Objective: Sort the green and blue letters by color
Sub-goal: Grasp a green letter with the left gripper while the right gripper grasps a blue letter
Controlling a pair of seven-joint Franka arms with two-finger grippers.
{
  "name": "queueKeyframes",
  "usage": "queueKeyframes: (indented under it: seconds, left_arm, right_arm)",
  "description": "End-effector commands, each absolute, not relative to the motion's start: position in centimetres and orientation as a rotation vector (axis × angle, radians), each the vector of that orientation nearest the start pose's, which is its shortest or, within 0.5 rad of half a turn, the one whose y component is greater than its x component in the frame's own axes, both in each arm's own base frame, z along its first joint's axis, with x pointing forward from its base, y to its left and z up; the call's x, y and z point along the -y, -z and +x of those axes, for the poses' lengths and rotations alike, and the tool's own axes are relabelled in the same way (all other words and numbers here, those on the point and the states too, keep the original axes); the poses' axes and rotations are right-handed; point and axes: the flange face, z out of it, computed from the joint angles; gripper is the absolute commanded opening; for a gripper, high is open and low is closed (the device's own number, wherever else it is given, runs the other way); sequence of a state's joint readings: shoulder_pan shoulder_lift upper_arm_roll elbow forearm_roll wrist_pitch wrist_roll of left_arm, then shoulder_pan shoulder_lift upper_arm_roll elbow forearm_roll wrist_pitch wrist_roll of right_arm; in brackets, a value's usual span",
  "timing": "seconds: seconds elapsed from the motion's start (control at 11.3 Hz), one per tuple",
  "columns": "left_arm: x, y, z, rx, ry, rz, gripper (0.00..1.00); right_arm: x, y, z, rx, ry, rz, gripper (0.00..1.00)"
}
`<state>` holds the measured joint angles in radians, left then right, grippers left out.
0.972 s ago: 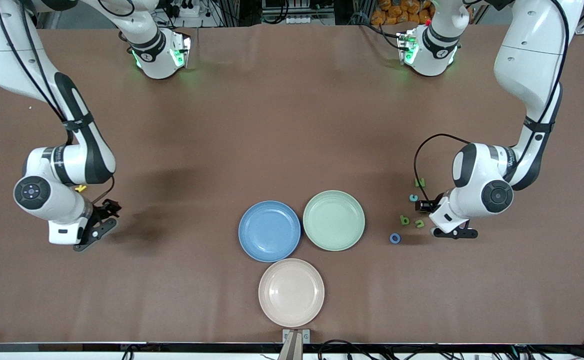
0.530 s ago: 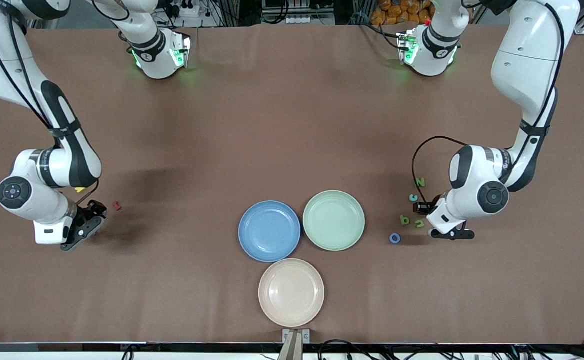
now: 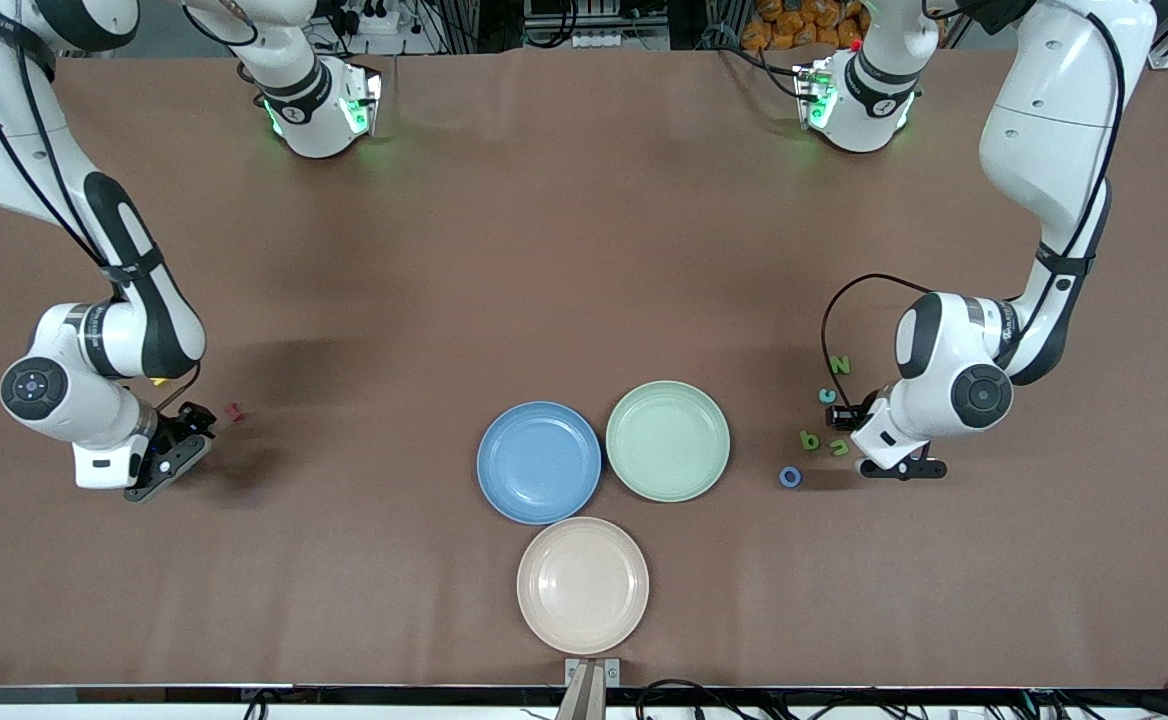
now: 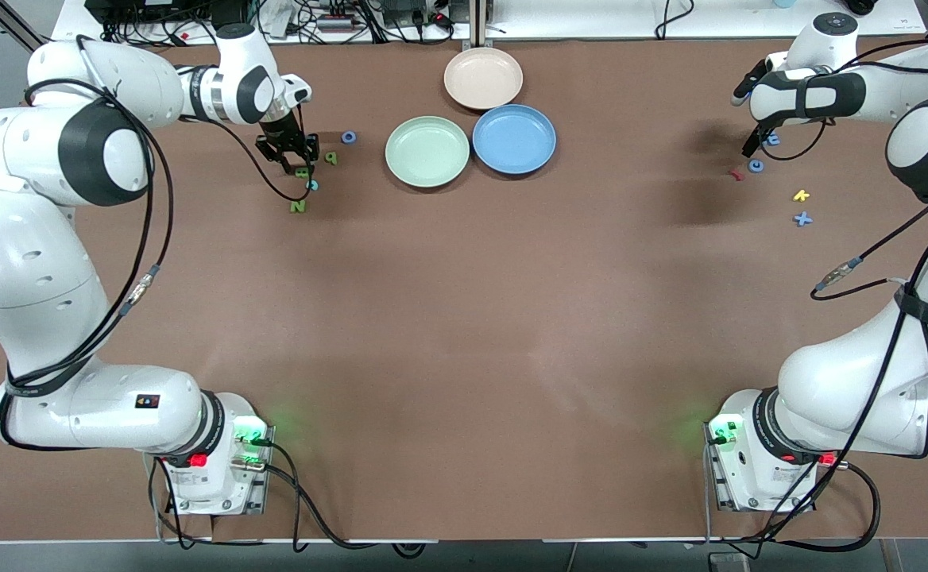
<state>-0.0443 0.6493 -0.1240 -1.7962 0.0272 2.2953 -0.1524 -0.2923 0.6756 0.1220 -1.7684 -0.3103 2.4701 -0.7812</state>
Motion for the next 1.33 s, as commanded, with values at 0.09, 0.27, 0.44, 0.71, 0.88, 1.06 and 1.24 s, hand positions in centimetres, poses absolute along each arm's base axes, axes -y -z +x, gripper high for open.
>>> queueKeyframes:
  seconds: [0.09,0.27,0.44,0.71,0.88,1.06,1.24]
  left_arm:
    - [11.2,-17.6,62.8,0.024,-0.232,-3.147,0.53]
    - [11.2,-17.5,62.7,0.021,-0.234,-3.146,0.4]
    - [11.2,-17.5,62.8,0.024,-0.234,-3.146,0.18]
    - [11.2,-19.6,63.4,0.027,-0.186,-3.157,0.0]
    - [14.1,-23.1,63.5,-0.043,-0.137,-3.184,0.0]
    - [18.7,-25.7,63.8,-0.137,-0.073,-3.231,0.0]
    - [23.4,-26.5,64.0,-0.197,-0.043,-3.268,0.0]
  right_arm:
    - [12.5,-17.7,65.5,1.306,-0.022,-2.983,1.0]
    - [12.7,-17.6,65.4,1.298,-0.024,-2.985,0.41]
    - [12.6,-17.5,65.4,1.297,-0.027,-2.982,0.05]
    - [12.6,-17.7,65.4,1.271,-0.02,-2.985,0.0]
    - [11.4,-18.2,65.7,1.255,-0.009,-2.974,0.0]
    - [9.1,-19.0,66.0,1.223,-0.033,-2.922,0.0]
    - [6.3,-20.4,66.5,1.131,-0.047,-2.855,0.0]
